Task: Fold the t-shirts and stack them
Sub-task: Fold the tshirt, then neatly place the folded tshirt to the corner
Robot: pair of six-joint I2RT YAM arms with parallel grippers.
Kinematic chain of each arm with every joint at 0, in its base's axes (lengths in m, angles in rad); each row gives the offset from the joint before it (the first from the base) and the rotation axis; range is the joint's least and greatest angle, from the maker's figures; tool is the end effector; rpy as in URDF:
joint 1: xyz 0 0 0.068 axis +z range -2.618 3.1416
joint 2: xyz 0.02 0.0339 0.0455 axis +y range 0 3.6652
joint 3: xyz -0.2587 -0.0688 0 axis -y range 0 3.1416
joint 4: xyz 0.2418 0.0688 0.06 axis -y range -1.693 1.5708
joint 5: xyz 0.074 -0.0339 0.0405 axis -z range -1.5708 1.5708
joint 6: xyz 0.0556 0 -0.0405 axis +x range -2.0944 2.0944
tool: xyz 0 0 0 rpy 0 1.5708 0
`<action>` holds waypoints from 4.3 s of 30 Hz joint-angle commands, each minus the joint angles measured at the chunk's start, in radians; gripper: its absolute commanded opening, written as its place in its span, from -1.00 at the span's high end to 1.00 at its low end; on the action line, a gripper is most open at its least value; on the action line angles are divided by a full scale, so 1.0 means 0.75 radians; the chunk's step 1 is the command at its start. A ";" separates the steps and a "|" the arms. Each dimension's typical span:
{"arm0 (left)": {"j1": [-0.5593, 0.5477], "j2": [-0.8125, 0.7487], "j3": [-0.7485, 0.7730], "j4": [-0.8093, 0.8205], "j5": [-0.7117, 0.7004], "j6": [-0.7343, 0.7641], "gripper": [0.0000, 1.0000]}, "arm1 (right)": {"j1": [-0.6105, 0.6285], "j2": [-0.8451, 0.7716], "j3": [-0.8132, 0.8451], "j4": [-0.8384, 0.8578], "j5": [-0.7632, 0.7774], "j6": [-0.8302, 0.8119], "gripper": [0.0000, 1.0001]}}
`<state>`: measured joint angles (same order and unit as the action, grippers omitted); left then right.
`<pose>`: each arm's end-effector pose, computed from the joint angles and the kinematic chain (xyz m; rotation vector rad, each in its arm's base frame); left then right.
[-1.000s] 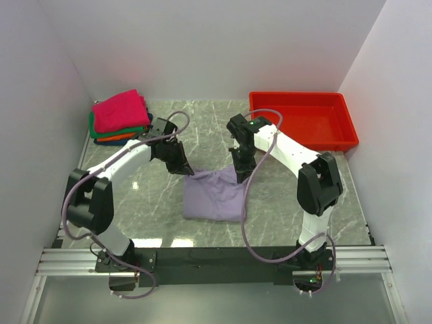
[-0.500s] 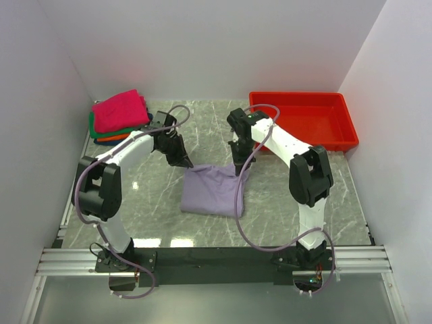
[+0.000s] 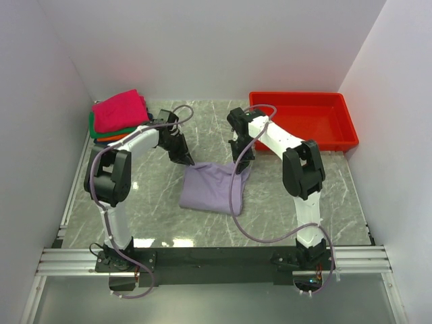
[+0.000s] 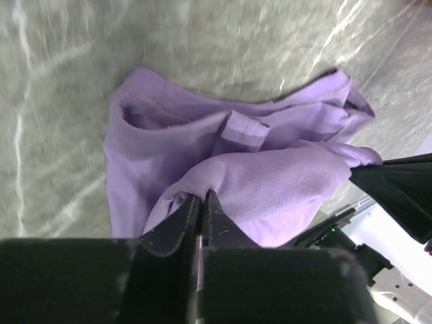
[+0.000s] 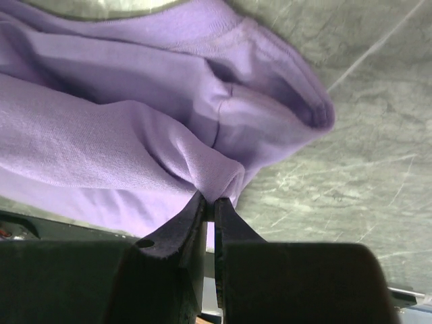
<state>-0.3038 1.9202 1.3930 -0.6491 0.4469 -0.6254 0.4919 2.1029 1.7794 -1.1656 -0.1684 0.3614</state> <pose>0.3701 -0.1412 0.1722 -0.3310 2.8550 -0.8404 0.3571 0.2019 0.1881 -0.2144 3.1160 0.2928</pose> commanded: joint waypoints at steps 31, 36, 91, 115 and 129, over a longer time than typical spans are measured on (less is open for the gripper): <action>-0.286 -0.366 -0.470 0.405 0.226 0.247 -0.70 | 0.136 0.045 0.125 0.073 -0.207 0.103 -0.03; -0.294 -0.353 -0.562 0.422 0.241 0.271 -0.69 | 0.070 0.125 0.145 0.098 -0.156 0.113 -0.03; 0.008 -0.709 -1.023 0.777 -0.048 -0.217 -0.99 | 0.232 -0.210 -0.628 0.429 -0.135 0.166 -0.04; -0.096 -0.343 -1.264 1.483 0.183 -0.207 -0.99 | 0.230 -0.239 -0.683 0.444 -0.131 0.154 -0.03; -0.333 -0.229 -1.041 1.311 0.122 -0.154 -0.97 | 0.230 -0.233 -0.695 0.464 -0.131 0.156 -0.03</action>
<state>-0.5102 1.6951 0.6083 0.5056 0.5926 -0.7952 0.6640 1.9278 1.2873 -0.8478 -0.2810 0.4896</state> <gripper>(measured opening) 0.988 0.514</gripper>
